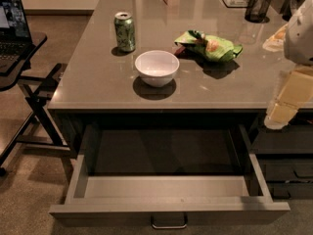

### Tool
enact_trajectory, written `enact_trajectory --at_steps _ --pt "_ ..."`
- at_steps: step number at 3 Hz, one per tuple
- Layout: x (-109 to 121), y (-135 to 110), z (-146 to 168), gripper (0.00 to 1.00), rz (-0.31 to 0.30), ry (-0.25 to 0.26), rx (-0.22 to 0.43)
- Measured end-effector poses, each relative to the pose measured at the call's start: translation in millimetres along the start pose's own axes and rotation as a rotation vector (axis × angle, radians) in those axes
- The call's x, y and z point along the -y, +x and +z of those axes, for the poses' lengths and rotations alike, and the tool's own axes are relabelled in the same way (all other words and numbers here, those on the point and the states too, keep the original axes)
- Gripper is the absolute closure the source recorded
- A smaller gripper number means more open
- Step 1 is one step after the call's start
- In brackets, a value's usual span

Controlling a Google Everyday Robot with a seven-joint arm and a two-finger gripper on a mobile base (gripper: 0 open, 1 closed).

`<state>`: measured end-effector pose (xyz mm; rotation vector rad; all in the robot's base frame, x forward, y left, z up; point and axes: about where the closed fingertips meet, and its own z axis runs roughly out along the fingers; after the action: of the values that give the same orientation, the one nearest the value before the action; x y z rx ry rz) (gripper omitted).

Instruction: Close top drawer

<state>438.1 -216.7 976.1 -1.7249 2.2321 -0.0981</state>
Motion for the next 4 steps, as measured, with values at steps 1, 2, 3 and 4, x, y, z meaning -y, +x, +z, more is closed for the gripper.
enact_trajectory --at_steps 1,2,3,4 --pt "0.1 -0.3 0.8 0.0 -0.001 0.003 0.001" --pt "-7.9 8.3 27.9 0.19 0.006 -0.012 -0.013" --pt "-32.4 28.8 67.4 0.42 0.006 -0.045 -0.036" --pt "-38.9 32.6 75.2 0.65 0.009 -0.061 -0.045"
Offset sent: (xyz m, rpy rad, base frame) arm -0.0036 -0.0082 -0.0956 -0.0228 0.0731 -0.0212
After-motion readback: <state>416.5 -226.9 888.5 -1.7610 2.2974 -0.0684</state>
